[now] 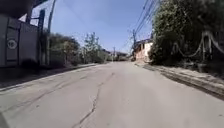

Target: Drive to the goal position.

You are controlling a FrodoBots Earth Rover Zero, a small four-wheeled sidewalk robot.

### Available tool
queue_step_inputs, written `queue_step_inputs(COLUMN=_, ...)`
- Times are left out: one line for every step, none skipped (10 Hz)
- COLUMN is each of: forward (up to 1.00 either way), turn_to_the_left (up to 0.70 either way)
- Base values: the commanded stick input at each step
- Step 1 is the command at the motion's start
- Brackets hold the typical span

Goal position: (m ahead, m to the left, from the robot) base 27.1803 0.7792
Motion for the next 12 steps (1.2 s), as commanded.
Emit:
queue_step_inputs(forward=0.85, turn_to_the_left=-0.34)
queue_step_inputs(forward=0.85, turn_to_the_left=-0.34)
queue_step_inputs(forward=0.85, turn_to_the_left=-0.34)
queue_step_inputs(forward=0.85, turn_to_the_left=-0.34)
queue_step_inputs(forward=0.85, turn_to_the_left=-0.27)
queue_step_inputs(forward=0.85, turn_to_the_left=-0.19)
queue_step_inputs(forward=0.85, turn_to_the_left=-0.12)
queue_step_inputs(forward=0.85, turn_to_the_left=-0.05)
queue_step_inputs(forward=0.85, turn_to_the_left=-0.01)
queue_step_inputs(forward=0.85, turn_to_the_left=-0.02)
queue_step_inputs(forward=0.85, turn_to_the_left=-0.01)
queue_step_inputs(forward=0.85, turn_to_the_left=0.0)
